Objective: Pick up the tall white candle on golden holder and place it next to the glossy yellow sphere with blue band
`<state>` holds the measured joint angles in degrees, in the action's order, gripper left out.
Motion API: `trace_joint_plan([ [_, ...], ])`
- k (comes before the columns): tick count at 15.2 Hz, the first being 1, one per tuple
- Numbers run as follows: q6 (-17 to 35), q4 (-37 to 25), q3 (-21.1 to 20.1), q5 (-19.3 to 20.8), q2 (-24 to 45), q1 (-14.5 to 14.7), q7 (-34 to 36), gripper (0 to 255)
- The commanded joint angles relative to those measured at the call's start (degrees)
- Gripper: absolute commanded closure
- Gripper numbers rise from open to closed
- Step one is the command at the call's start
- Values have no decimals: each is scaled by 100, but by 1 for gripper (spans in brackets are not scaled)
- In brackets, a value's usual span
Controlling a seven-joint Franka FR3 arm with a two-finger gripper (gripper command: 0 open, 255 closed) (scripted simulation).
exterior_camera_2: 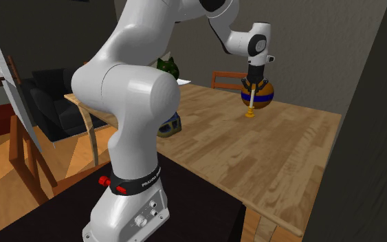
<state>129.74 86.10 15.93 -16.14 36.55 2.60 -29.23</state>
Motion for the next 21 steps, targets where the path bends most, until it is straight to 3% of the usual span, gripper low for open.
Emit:
trace_joint_plan([
  [1,10,3,-2,-2,5,1,-1,255],
  [5,9,3,-2,-2,4,0,-1,255],
  [6,9,3,-2,-2,4,0,-1,0],
  [11,9,3,-2,-2,4,0,-1,0],
  [15,-435,4,100,138,-451,57,75,0],
  [21,-435,4,99,139,-451,56,75,0],
])
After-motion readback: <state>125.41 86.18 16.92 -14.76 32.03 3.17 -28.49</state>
